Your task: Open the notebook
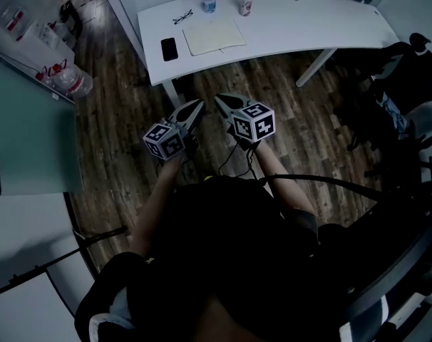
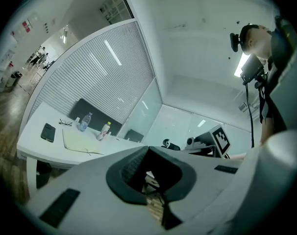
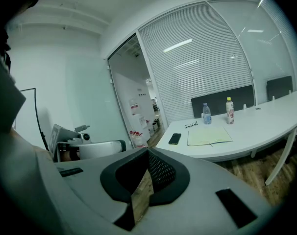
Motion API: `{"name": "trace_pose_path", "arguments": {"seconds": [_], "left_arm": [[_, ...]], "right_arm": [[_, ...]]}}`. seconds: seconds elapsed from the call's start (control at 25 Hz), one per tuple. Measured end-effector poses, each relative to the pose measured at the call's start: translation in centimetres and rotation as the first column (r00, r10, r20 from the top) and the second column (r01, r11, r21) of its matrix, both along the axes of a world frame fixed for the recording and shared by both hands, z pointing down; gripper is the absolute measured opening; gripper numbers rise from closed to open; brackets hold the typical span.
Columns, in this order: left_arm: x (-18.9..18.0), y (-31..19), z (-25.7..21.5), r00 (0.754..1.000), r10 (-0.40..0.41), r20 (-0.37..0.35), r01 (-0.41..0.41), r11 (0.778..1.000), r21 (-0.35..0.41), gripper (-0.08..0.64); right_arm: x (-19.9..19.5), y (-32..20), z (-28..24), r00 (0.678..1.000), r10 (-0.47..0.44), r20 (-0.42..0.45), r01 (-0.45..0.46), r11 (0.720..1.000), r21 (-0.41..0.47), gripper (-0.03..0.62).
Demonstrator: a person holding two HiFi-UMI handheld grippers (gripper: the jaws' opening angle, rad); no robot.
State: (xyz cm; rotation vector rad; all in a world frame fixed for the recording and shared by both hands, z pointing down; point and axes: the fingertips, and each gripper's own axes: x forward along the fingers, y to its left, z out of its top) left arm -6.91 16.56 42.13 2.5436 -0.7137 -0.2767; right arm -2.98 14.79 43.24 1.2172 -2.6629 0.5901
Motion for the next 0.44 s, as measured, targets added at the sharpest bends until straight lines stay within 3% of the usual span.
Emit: {"name": "trace_pose_path", "arguments": {"seconds": [0.44], "left_arm": [[0.13,-0.63,0.41,1.000,0.009,0.006,-0.009,1.000,-0.010,0.018]], "right_arm": [[0.08,-0.82,0.06,1.000,0.001,-0.002,-0.001,1.000,0.000,0.026]]}}
